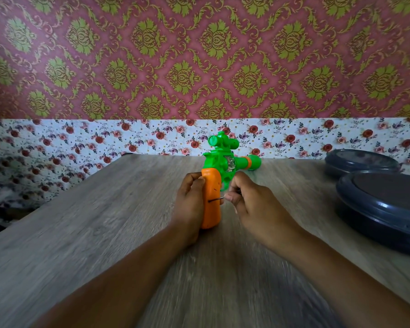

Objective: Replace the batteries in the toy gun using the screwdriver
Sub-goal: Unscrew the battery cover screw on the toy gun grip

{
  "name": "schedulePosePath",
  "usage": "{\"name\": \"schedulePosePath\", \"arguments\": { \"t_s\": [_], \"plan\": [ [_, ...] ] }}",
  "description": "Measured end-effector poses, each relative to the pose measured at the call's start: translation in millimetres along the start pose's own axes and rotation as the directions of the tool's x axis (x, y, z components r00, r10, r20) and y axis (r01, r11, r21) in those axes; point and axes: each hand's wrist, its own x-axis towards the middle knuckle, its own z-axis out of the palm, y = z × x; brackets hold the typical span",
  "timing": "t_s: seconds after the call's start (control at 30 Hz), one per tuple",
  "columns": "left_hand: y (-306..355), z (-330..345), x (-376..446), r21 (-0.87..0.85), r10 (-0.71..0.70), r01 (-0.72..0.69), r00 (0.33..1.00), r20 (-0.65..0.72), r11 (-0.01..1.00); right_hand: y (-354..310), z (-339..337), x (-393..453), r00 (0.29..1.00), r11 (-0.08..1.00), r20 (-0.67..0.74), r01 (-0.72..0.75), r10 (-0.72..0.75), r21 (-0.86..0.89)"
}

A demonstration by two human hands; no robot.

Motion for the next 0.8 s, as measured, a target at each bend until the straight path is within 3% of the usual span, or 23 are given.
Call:
{"name": "schedulePosePath", "arguments": {
  "t_s": [0.2,0.3,0.37,0.43,0.7,0.8],
  "plan": [
    [-2.9,-0.8,1.9,0.010,-0.013,0.013,1.000,0.004,1.000,-0.9,1.4,1.1,0.988,0.931,0.003,-0.146,0.154,0.334],
    [-2.9,-0.7,2.5,0.009,-0.012,0.012,1.000,-0.004,1.000,-1.8,3.1,-0.7,0.974,0.956,-0.042,-0.211,0.224,0.205],
    [-3.7,0.2,2.9,0.021,-0.013,0.014,1.000,-0.019,1.000,-2.1,1.1,-2.4,0.977,0.981,-0.083,-0.194,0.194,0.009],
    [-3.0,1.2,1.8,0.027,-0.013,0.013,1.000,-0.027,1.000,-1.2,-0.3,-2.2,0.986,0.988,-0.088,-0.144,0.138,-0.062],
    [-4.6,-1.5,4.5,0.005,-0.012,0.012,1.000,-0.015,1.000,-0.8,-2.1,0.7,0.985,0.946,-0.011,-0.161,0.170,0.281],
    [-3.9,-1.5,4.5,0.021,-0.009,0.009,1.000,-0.025,1.000,-0.6,1.2,-0.6,0.988,0.962,0.010,-0.150,0.152,0.226]
  ]
}}
